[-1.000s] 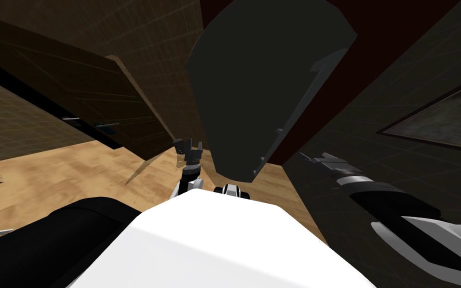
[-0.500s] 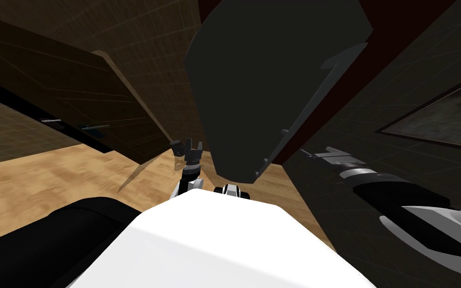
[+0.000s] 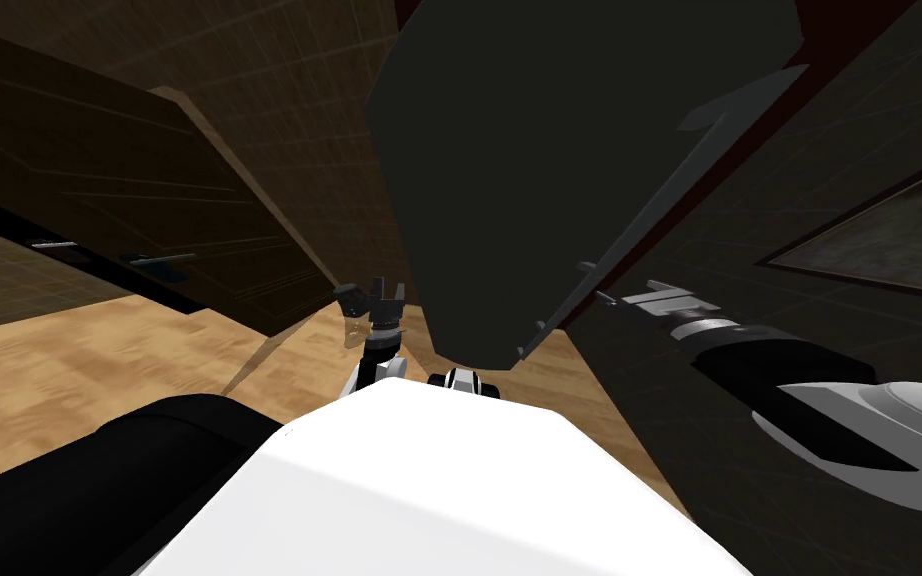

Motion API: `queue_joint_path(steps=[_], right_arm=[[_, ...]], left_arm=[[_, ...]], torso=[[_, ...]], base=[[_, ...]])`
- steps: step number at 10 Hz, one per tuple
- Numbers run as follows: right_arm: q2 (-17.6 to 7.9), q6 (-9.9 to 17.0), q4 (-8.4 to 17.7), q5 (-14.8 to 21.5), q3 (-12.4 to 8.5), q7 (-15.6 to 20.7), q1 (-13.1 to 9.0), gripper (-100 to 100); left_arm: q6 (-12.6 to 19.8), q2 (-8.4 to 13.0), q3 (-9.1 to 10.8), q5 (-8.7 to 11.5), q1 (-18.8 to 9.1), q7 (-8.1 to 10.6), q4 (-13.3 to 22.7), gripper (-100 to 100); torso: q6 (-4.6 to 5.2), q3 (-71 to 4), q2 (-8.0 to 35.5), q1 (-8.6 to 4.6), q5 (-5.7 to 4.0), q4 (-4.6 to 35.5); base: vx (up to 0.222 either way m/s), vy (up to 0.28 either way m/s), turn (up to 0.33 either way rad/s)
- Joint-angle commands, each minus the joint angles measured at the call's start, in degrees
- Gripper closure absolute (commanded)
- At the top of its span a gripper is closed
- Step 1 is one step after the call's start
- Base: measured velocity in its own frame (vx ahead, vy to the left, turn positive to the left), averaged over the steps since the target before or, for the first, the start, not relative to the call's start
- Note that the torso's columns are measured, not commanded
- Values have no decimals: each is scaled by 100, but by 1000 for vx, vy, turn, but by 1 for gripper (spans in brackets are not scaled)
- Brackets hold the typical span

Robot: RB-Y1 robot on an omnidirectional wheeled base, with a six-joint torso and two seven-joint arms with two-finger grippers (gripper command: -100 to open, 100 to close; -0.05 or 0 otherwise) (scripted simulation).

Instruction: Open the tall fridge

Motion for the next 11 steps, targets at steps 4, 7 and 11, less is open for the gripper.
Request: queue_joint_path(steps=[4, 7, 11], right_arm=[[-521, 267, 8, 115, -289, 20, 203, -100], [-618, 285, 22, 6, -435, 35, 273, 100], [-521, 277, 262, -128, -573, 105, 405, 100]], left_arm=[[0, 1, 0, 0, 0, 0, 0, 0], [0, 1, 1, 0, 0, 0, 0, 0], [0, -2, -2, 0, -2, 0, 0, 0]], torso=[[0, 0, 0, -6, -2, 0], [-2, -8, -9, -4, -2, -5], [17, 33, 37, 39, 0, 1]], base=[[40, 64, -33], [57, 10, -24], [-114, 236, -215]])
